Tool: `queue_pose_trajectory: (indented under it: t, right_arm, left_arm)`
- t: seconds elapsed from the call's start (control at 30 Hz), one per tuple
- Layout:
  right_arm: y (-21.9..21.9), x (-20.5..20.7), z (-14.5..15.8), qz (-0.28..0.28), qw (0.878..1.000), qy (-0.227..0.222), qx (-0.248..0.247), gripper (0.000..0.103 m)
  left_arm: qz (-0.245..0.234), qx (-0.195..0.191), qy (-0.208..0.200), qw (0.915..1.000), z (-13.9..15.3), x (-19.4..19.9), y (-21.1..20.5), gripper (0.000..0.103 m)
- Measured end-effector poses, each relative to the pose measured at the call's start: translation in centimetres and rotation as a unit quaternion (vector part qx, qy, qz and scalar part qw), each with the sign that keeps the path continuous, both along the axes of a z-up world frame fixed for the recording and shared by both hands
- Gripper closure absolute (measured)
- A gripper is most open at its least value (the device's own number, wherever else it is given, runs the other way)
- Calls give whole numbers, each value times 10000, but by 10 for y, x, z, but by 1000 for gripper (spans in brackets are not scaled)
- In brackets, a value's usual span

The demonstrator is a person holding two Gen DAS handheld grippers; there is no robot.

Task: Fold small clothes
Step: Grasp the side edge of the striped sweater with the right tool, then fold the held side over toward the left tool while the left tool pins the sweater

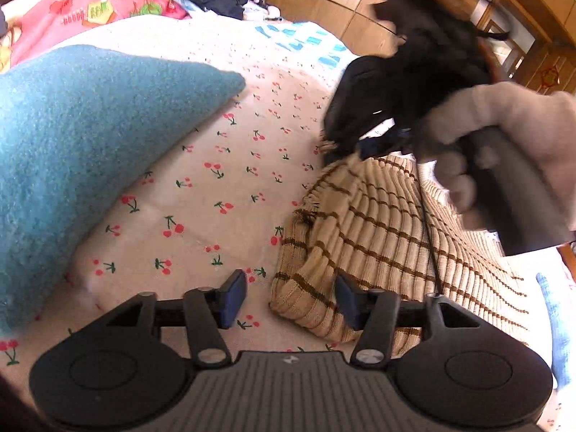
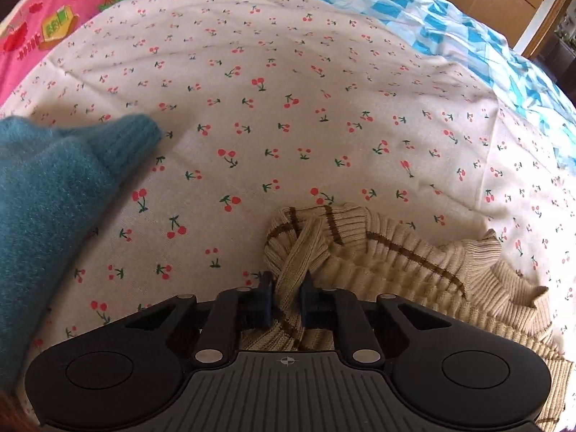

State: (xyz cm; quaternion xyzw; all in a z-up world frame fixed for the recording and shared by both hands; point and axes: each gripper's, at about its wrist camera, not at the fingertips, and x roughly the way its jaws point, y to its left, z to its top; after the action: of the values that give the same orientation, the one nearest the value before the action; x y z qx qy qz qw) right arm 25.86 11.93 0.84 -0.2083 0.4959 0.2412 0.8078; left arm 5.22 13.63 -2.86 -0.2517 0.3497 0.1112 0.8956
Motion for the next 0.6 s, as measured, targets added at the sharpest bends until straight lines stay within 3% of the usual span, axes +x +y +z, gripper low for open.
queue_pose_trajectory:
  t: [0.17, 0.33, 0.47, 0.53, 0.6]
  right_arm:
    - [-29, -5, 28, -66, 9982, -12, 591, 92]
    - [-57, -10, 52, -89, 9936, 37, 1126, 92]
    - [-83, -13, 69, -106, 9893, 14, 1454, 92]
    - [-98, -14, 76, -147, 9864, 33, 1638, 92]
    - [-115, -15, 82, -207, 9833, 47, 1809, 92]
  left_arm:
    - [73, 490, -48, 9988, 1, 0, -10, 24]
    - [-117, 655, -37, 9978, -1, 10, -19, 24]
    - [-278, 535, 64, 9982, -1, 15, -29, 24]
    - [-334, 577, -17, 9978, 4, 17, -33, 30]
    - [-464, 566, -176, 9972, 12, 16, -39, 59]
